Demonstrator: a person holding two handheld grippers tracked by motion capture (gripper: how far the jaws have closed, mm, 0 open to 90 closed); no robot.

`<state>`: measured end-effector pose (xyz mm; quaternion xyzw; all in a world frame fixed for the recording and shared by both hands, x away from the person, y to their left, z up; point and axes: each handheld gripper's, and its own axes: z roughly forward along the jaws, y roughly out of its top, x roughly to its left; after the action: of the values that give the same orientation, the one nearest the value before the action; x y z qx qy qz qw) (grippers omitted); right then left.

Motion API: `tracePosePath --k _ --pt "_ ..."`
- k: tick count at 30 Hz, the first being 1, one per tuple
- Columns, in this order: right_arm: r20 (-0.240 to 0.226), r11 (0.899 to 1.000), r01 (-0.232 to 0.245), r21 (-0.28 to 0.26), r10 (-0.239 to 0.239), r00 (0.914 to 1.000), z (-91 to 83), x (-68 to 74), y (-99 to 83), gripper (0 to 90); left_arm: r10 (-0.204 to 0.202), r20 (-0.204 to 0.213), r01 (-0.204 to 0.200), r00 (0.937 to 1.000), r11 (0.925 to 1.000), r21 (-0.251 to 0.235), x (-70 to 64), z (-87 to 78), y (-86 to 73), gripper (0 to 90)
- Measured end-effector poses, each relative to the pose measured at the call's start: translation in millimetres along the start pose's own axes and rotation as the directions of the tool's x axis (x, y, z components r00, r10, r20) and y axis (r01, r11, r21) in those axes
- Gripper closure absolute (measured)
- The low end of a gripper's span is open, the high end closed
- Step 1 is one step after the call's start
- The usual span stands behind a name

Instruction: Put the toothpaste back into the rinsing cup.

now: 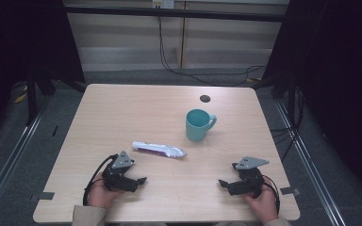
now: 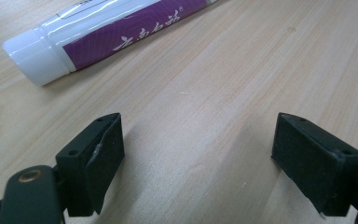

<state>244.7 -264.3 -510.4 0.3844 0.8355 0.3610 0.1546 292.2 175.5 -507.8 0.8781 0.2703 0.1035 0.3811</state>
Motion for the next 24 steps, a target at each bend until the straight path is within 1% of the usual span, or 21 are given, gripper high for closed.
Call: tracePosePath --k 2,3,4,6,7,8,9,10,12,13,14,15,16,17,18,19,20,21,22,23,24 --pt "0.000 1.000 0.000 0.000 0.000 1.0000 0.0 0.0 0.0 12.9 0.002 -0.001 -0.002 1.0000 1.0000 0.000 -0.1 0.4 0.4 16.3" --pt "0.000 1.000 0.000 0.000 0.000 1.0000 0.0 0.0 0.0 12.9 0.000 0.001 0.000 1.0000 0.9998 0.020 -0.1 0.9 3.2 16.3" --pt "0.000 1.000 0.000 0.000 0.000 1.0000 0.0 0.0 0.0 12.9 0.000 0.001 0.000 1.0000 0.9998 0.020 -0.1 0.9 3.2 16.4" --pt "0.000 1.000 0.000 0.000 0.000 1.0000 0.0 0.0 0.0 12.9 -0.004 -0.001 0.004 1.0000 0.9982 0.060 -0.8 1.3 8.6 16.6" --pt "0.000 1.000 0.000 0.000 0.000 1.0000 0.0 0.0 0.0 12.9 -0.002 -0.001 0.002 1.0000 0.9969 0.079 -0.8 1.4 11.8 18.3" --pt "0.000 1.000 0.000 0.000 0.000 1.0000 0.0 0.0 0.0 12.9 0.000 -0.002 0.000 1.0000 0.9932 0.116 -0.4 1.3 16.4 20.7" --pt "0.000 1.000 0.000 0.000 0.000 1.0000 0.0 0.0 0.0 12.9 0.010 0.016 -0.013 0.9998 0.9877 0.156 0.6 2.8 22.8 23.2" --pt "0.000 1.000 0.000 0.000 0.000 1.0000 0.0 0.0 0.0 12.9 0.010 0.016 -0.013 0.9998 0.9877 0.156 0.6 2.8 22.8 25.1" --pt "0.000 1.000 0.000 0.000 0.000 1.0000 0.0 0.0 0.0 12.9 0.036 0.017 -0.038 0.9992 0.9797 0.197 1.5 3.8 31.5 26.1" --pt "0.000 1.000 0.000 0.000 0.000 1.0000 0.0 0.0 0.0 12.9 0.064 0.020 -0.067 0.9977 0.9701 0.233 3.4 3.6 39.8 26.1" --pt "0.000 1.000 0.000 0.000 0.000 1.0000 0.0 0.0 0.0 12.9 0.064 0.020 -0.067 0.9977 0.9701 0.233 3.4 3.6 39.8 26.1" --pt "0.000 1.000 0.000 0.000 0.000 1.0000 0.0 -0.1 0.0 12.9 0.102 0.027 -0.105 0.9944 0.9619 0.252 5.6 3.2 50.2 26.4" --pt "0.000 1.000 0.000 0.000 0.000 1.0000 0.0 -0.1 0.0 12.9 0.116 0.030 -0.120 0.9928 0.9589 0.257 6.6 3.6 55.2 26.9" --pt "0.000 1.000 0.000 0.000 0.000 1.0000 0.0 -0.1 0.0 12.9 0.116 0.030 -0.120 0.9928 0.9589 0.257 6.6 3.6 55.2 26.9" --pt "0.000 1.000 0.000 0.000 0.000 1.0000 0.0 -0.1 0.0 12.9 0.136 0.031 -0.139 0.9903 0.9525 0.271 7.8 4.5 60.5 26.9" --pt "0.000 1.000 0.000 0.000 0.000 1.0000 0.0 -0.1 0.0 12.9 0.163 0.029 -0.165 0.9861 0.9444 0.284 9.5 7.0 69.8 25.9" --pt "0.000 1.000 0.000 0.000 0.000 1.0000 0.0 -0.1 0.0 12.9 0.163 0.029 -0.165 0.9861 0.9444 0.284 9.5 7.0 69.8 25.8" --pt "-0.002 1.000 -0.001 0.000 0.001 1.0000 0.0 -0.2 0.0 12.9 0.165 0.036 -0.169 0.9856 0.9447 0.281 12.5 9.9 78.5 25.6" --pt "-0.002 1.000 -0.001 0.000 0.001 1.0000 0.0 -0.2 0.0 12.9 0.165 0.036 -0.169 0.9856 0.9447 0.281 12.5 9.9 78.5 25.3" --pt "-0.002 1.000 -0.001 0.000 0.001 1.0000 0.0 -0.2 0.0 12.9 0.165 0.037 -0.168 0.9857 0.9453 0.279 14.0 11.9 82.2 25.3" --pt "-0.001 1.000 -0.001 0.000 0.001 1.0000 0.0 -0.2 0.0 12.9 0.170 0.038 -0.174 0.9847 0.9417 0.288 15.7 14.1 85.9 25.5"
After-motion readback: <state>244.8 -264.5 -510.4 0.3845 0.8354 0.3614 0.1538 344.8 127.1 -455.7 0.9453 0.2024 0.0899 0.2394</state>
